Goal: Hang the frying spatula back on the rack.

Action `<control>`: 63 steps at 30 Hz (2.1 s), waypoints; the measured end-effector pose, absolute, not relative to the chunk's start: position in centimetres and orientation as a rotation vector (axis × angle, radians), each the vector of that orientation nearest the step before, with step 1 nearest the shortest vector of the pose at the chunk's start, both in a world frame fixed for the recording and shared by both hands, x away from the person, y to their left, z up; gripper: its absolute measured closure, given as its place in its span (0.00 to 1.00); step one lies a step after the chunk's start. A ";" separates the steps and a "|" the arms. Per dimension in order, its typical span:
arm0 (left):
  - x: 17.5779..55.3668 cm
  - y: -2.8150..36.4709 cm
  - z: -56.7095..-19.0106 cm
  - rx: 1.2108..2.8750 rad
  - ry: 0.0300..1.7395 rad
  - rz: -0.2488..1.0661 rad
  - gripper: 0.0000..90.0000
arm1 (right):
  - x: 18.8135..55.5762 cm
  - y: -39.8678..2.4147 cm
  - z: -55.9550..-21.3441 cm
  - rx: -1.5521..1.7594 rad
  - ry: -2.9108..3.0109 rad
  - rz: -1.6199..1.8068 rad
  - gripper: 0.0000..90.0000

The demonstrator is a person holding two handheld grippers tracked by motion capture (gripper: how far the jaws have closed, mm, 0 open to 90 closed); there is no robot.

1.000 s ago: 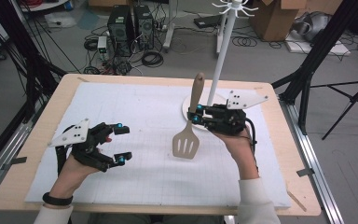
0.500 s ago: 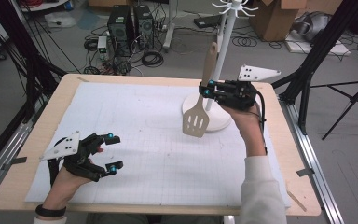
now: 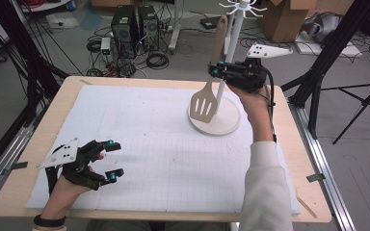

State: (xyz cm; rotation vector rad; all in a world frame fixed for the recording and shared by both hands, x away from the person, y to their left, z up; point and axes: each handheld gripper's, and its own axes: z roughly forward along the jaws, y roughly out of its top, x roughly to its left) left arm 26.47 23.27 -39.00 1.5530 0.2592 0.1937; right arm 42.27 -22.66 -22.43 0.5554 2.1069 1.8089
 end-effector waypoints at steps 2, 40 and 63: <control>26.4 23.4 -39.1 1.546 0.256 0.188 0.21 | 42.6 -22.5 -22.3 0.576 2.099 1.804 0.87; 25.9 24.1 -39.2 1.556 0.255 0.185 0.21 | 45.7 -23.1 -23.0 0.844 2.002 1.707 0.86; 26.1 23.9 -39.4 1.566 0.257 0.176 0.21 | 44.8 -24.4 -24.0 0.868 1.935 1.674 0.70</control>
